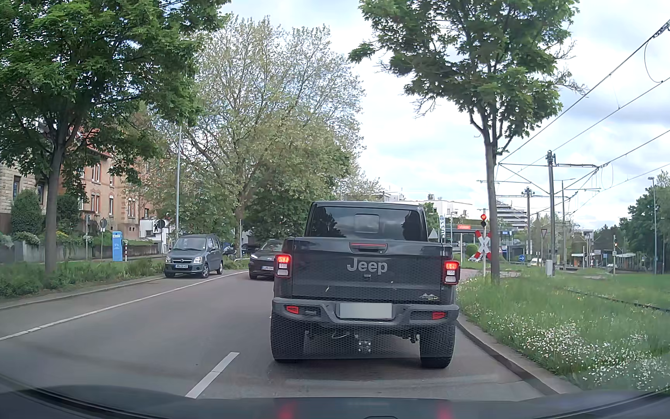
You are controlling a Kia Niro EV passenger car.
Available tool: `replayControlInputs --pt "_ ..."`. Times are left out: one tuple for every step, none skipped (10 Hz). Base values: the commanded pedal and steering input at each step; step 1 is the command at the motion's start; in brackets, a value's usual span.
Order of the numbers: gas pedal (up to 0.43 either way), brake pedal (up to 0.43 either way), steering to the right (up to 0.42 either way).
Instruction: Follow the waypoints while adhering to traffic rules and regulations
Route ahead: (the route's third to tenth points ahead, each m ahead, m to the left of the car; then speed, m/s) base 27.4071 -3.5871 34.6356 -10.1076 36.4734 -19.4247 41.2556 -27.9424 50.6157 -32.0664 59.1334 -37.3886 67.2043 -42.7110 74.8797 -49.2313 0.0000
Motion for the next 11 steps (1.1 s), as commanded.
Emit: replayControlInputs --pt "0.0 0.0 -0.013" --pt "0.0 0.0 -0.012" --pt "0.0 0.0 -0.013" --pt "0.0 0.0 -0.013" --pt "0.0 0.0 -0.013" --pt "0.0 0.0 -0.013" --pt "0.0 0.0 -0.013" --pt "0.0 0.0 -0.013" --pt "0.0 0.0 -0.013" --pt "0.0 0.0 -0.013" --pt "0.0 0.0 -0.013"
